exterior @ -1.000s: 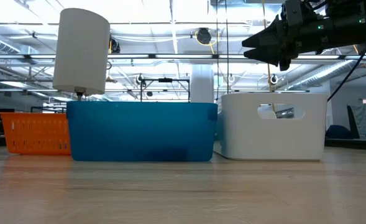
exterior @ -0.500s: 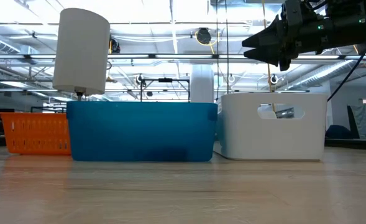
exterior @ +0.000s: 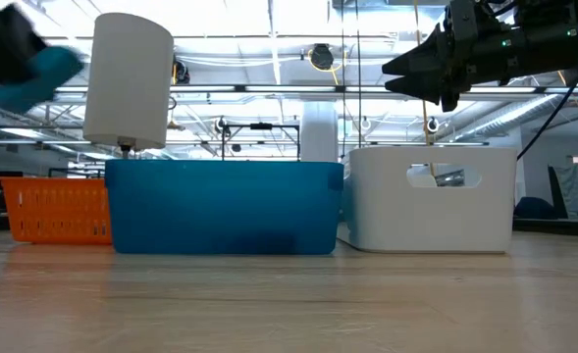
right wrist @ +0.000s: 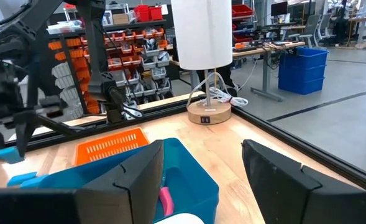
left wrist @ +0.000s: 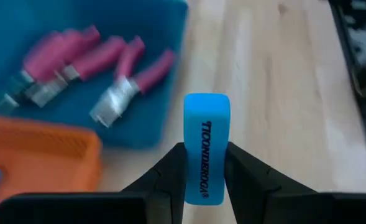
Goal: Pick & Place School Supplies
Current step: Put the blue eraser into the orange bin
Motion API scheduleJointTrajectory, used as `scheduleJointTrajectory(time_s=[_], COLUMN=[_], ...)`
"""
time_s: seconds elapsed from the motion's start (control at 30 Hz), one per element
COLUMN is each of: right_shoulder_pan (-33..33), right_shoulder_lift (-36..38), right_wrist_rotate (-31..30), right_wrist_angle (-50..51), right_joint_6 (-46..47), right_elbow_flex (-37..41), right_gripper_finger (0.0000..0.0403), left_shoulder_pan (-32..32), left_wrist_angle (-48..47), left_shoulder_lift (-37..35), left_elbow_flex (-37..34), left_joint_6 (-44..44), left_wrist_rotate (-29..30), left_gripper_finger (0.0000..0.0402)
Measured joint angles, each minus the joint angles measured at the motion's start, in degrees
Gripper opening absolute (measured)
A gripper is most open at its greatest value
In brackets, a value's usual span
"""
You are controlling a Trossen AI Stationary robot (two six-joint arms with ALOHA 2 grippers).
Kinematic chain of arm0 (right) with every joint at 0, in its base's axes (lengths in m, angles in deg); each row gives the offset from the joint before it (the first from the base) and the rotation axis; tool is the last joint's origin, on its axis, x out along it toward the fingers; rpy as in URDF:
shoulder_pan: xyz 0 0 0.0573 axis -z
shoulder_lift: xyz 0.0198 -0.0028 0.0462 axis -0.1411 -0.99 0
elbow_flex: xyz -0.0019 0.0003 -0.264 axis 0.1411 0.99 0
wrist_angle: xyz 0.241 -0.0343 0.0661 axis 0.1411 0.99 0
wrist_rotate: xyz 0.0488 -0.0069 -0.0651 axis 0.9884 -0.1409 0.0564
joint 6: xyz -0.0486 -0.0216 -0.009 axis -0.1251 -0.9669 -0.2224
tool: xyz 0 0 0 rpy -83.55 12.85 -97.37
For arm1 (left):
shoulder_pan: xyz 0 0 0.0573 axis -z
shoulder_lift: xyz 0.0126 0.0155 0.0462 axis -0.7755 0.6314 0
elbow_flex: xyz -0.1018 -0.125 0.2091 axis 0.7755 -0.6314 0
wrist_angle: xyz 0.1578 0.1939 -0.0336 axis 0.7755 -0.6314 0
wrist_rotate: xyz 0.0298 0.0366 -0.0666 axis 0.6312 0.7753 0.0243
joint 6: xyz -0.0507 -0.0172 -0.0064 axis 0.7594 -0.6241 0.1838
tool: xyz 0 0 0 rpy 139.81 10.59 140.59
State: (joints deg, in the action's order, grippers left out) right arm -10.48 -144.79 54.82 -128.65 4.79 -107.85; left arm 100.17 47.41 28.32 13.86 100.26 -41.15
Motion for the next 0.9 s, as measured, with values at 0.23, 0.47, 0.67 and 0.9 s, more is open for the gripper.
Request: scheduleJointTrajectory(time_s=[0.23, 0.47, 0.67, 0.9], right_shoulder_pan=[0.0, 0.0, 0.0, 0.0], right_shoulder_lift=[0.0, 0.0, 0.0, 0.0], right_wrist_rotate=[0.0, 0.0, 0.0, 0.0], right_wrist_angle=[0.0, 0.0, 0.0, 0.0], right_joint_6=[0.4, 0.2, 0.2, 0.2], right_elbow_flex=[0.0, 0.0, 0.0, 0.0], right_gripper_finger=[0.021, 0.021, 0.021, 0.021], left_shoulder_pan=[-2.3, -3.4, -8.0, -14.7], left_wrist_angle=[-1.4, -10.5, -23.2, -26.6], left_shoulder_lift=[-5.5, -11.5, -13.4, -11.3], left_elbow_flex=[0.0, 0.0, 0.0, -0.2], left_joint_6=[-8.4, -8.1, 8.8, 17.1], left_wrist_rotate=[5.8, 12.9, 15.0, 3.9], left_gripper_finger=[0.0097, 0.0097, 0.0097, 0.0097])
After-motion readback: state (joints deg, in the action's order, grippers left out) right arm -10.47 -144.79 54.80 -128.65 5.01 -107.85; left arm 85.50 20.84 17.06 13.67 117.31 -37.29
